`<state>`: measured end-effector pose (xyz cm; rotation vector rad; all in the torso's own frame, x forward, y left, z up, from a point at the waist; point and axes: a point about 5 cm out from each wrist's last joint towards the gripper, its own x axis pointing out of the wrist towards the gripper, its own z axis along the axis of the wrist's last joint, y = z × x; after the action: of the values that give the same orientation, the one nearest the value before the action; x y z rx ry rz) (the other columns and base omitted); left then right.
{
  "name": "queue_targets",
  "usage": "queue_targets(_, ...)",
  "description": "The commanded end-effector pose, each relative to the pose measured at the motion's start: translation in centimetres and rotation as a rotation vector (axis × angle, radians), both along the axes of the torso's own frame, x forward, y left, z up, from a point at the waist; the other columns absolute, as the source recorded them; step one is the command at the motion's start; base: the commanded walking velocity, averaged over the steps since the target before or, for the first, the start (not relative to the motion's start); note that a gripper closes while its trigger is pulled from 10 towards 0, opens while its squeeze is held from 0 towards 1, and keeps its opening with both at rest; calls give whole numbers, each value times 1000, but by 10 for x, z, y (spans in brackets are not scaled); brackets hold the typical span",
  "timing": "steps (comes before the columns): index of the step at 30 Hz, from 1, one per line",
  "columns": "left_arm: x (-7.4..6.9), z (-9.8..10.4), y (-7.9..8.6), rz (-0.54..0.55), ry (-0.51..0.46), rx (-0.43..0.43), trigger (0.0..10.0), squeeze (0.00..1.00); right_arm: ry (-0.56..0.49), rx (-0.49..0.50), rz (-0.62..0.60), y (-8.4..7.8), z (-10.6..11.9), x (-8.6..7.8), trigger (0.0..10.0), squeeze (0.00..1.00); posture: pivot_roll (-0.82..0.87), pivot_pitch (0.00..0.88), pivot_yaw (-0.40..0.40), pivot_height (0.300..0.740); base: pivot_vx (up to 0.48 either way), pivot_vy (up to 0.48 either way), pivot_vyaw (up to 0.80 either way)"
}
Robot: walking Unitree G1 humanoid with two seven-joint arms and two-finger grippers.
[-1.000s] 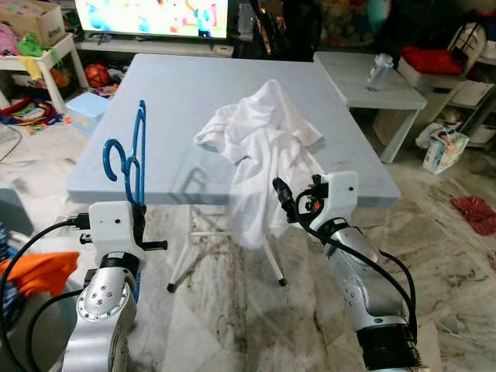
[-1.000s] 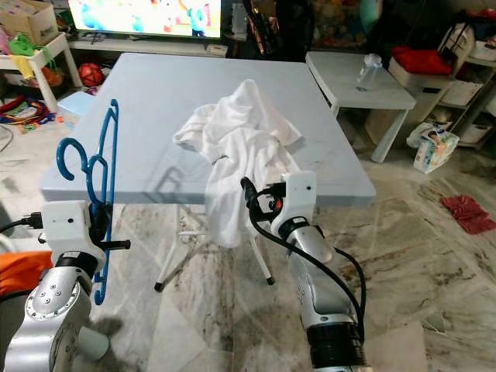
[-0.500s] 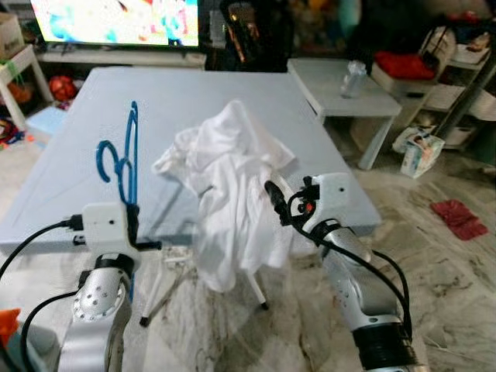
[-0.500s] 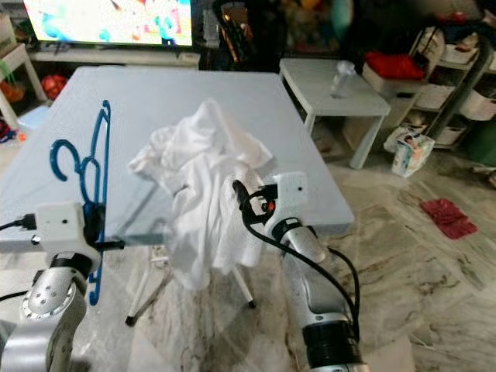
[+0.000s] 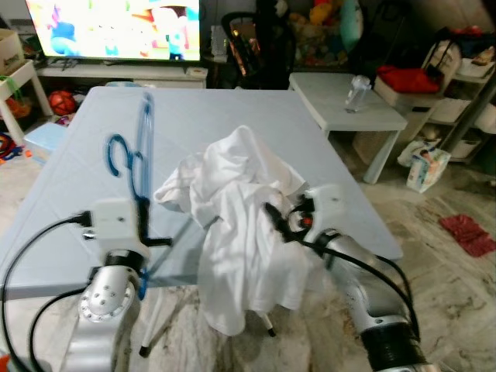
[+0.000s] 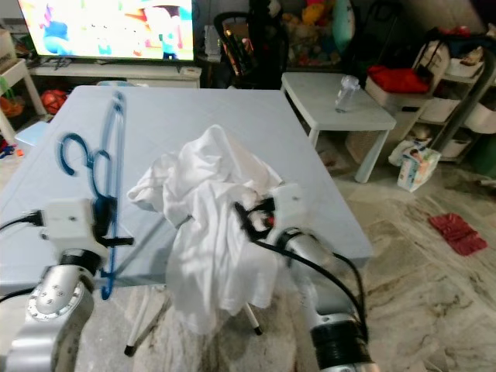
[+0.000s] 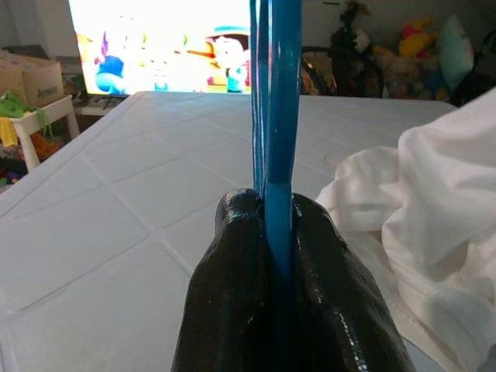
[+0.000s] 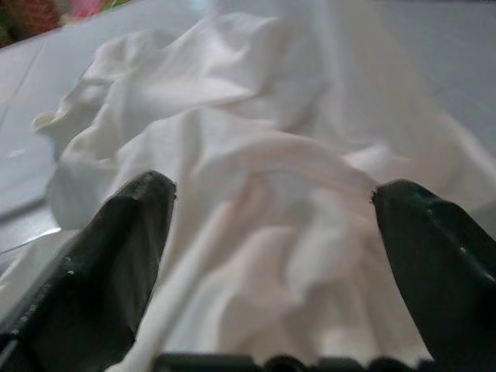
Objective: Hang hanger
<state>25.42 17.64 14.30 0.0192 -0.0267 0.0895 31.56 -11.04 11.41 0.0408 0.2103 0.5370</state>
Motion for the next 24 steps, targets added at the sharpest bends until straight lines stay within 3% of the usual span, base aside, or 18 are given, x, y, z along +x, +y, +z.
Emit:
queue_targets(1,-3,-14,-1,10,70,6,10000,0,46,-40,18,-15,-4,2,10000,0,112,0,-86,740,0,0,0)
queue_targets(6,-3,-15,-1,11,74,9,10000,0,66,-132,13,-28,-4,9,10000,0,113,0,-91,740,0,0,0)
queue_targets(11,-3,-15,-1,13,75,9,10000,0,87,-153,-16,-34,-3,14,10000,0,115,0,-93,740,0,0,0)
queue_targets(24,-4,-17,-1,15,83,16,10000,0,174,-168,60,-26,-15,5,10000,0,116,0,-93,740,0,0,0)
